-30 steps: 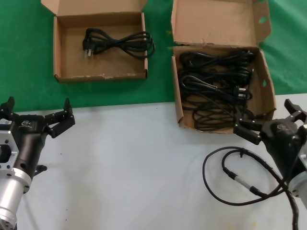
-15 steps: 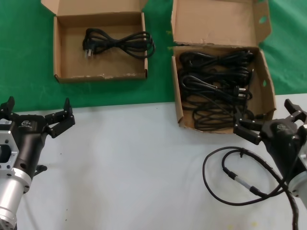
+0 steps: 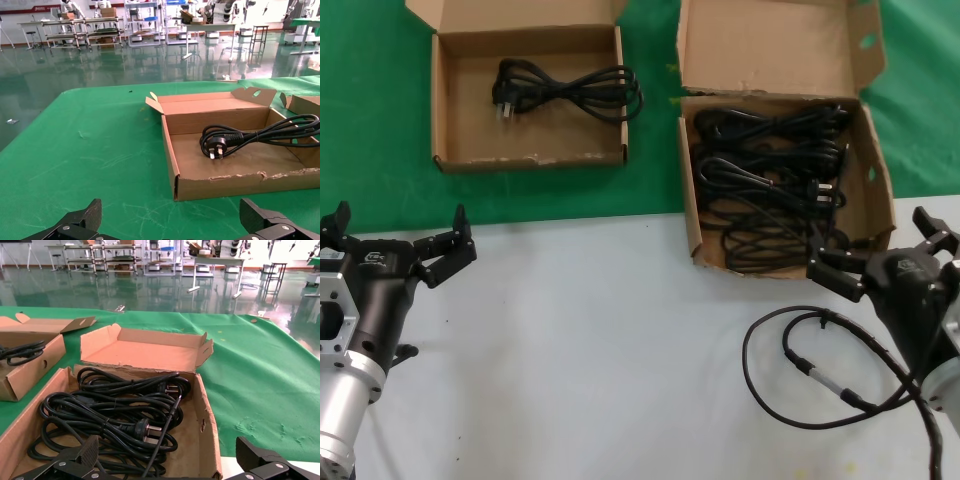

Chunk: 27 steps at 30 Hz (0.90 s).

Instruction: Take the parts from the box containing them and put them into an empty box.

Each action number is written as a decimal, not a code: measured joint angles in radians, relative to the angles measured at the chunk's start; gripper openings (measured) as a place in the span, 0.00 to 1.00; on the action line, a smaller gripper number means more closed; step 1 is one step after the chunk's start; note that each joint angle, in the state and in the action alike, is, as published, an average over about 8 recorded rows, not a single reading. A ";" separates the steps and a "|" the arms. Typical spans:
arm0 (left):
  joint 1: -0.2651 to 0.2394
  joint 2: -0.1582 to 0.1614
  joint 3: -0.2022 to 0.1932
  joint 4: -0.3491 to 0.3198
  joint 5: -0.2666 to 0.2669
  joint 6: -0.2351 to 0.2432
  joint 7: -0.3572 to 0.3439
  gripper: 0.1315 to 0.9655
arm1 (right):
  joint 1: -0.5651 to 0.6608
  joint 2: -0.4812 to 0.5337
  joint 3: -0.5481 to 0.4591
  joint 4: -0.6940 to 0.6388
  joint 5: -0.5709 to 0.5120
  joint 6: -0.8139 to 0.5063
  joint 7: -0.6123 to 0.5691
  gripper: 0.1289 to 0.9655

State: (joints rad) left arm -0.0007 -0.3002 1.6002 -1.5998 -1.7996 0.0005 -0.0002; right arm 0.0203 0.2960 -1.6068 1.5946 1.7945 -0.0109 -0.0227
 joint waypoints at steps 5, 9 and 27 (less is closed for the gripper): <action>0.000 0.000 0.000 0.000 0.000 0.000 0.000 1.00 | 0.000 0.000 0.000 0.000 0.000 0.000 0.000 1.00; 0.000 0.000 0.000 0.000 0.000 0.000 0.000 1.00 | 0.000 0.000 0.000 0.000 0.000 0.000 0.000 1.00; 0.000 0.000 0.000 0.000 0.000 0.000 0.000 1.00 | 0.000 0.000 0.000 0.000 0.000 0.000 0.000 1.00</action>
State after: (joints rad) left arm -0.0007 -0.3002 1.6002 -1.5998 -1.7996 0.0005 -0.0002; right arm 0.0203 0.2960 -1.6068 1.5946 1.7945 -0.0109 -0.0227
